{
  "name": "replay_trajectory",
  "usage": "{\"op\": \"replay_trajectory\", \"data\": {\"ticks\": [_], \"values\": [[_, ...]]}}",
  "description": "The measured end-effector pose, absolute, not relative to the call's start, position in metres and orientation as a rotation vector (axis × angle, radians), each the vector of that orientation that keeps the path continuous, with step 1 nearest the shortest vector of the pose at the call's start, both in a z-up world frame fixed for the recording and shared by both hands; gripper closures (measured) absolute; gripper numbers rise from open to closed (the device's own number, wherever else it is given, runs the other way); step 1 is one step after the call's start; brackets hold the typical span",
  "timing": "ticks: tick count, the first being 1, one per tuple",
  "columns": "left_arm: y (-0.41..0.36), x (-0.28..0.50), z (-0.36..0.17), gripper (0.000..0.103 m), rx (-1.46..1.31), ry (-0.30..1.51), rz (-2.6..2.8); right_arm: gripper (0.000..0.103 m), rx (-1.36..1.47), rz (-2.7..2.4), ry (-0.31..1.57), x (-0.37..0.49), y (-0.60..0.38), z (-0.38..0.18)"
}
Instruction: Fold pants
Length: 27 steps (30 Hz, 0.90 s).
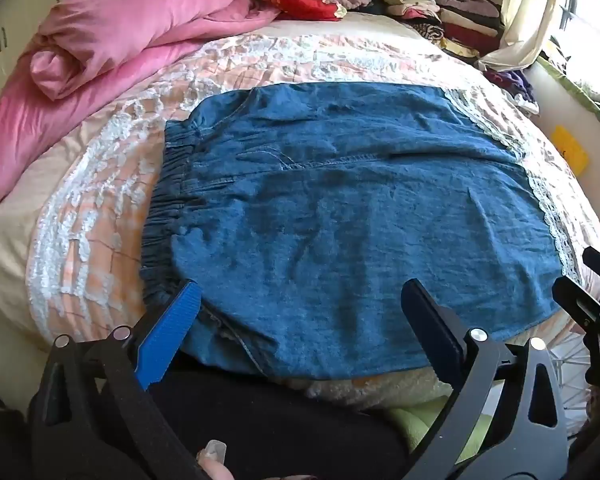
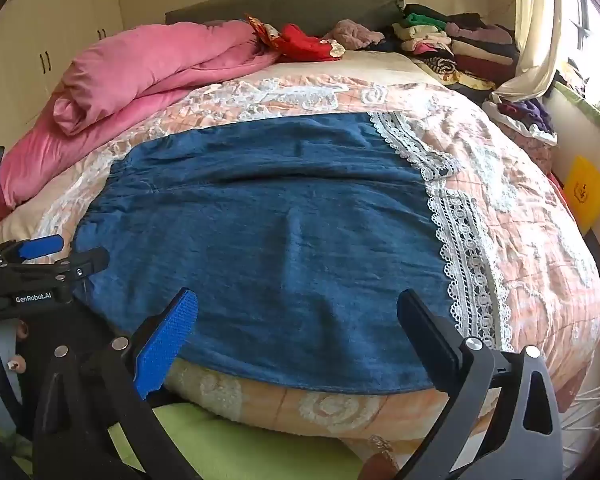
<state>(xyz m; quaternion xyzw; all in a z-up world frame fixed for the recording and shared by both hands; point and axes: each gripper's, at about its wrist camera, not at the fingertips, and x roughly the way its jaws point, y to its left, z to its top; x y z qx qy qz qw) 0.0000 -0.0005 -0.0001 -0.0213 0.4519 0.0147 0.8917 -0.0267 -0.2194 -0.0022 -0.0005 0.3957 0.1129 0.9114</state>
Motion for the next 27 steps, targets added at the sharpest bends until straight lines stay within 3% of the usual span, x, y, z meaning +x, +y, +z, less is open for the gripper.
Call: {"op": "replay_trajectory", "data": {"ticks": [27], "values": [[-0.0056,0.0,0.004,0.009,-0.04,0.929,0.027,0.004,-0.029,0.233,0.802,-0.0283,-0.2129,0.0034]]}}
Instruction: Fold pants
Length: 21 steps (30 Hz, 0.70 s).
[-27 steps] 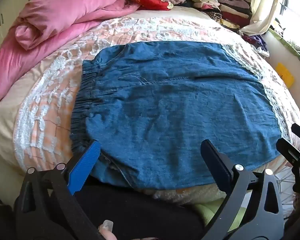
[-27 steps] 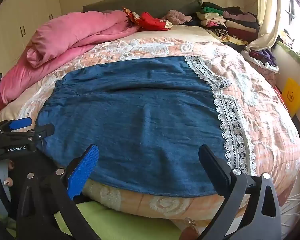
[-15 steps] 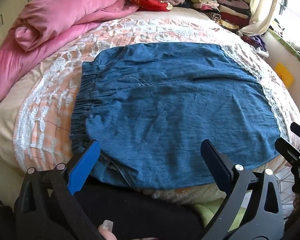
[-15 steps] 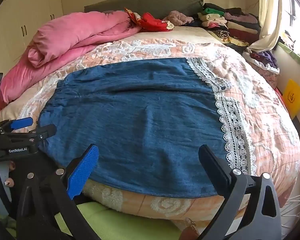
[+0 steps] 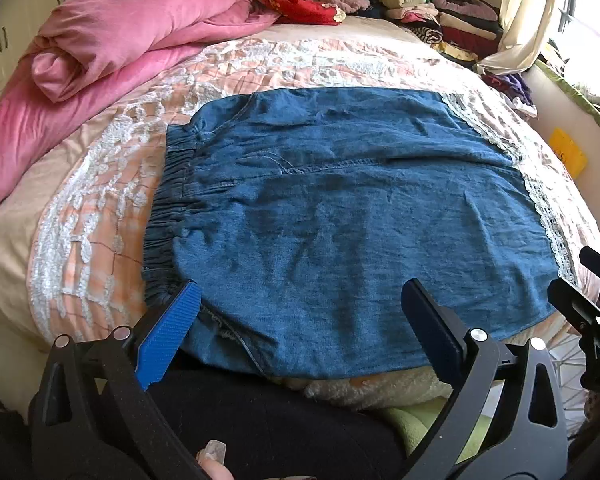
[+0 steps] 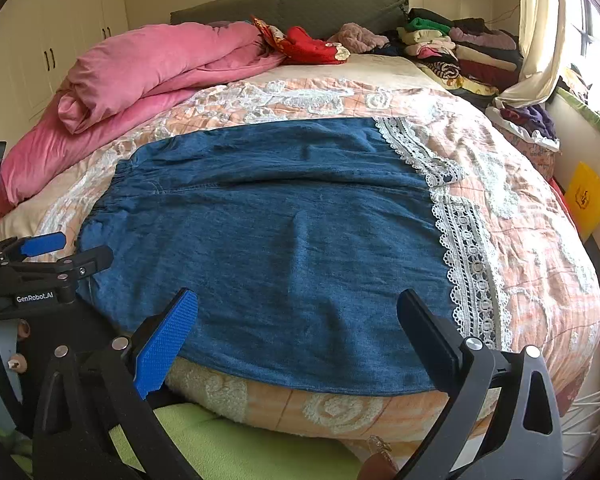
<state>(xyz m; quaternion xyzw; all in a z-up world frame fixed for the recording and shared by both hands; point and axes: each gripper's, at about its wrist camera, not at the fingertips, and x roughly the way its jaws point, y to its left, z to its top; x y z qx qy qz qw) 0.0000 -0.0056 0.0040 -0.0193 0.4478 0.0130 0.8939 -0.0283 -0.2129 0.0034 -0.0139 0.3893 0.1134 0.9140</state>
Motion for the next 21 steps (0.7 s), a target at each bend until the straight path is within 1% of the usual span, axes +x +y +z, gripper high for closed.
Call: {"op": "replay_trajectory", "data": {"ticks": [21], "values": [[-0.0048,-0.0009,0.0042,0.009,-0.043,0.925,0.025,0.004,-0.03,0.234,0.8,-0.0294,-0.2121,0.0036]]}}
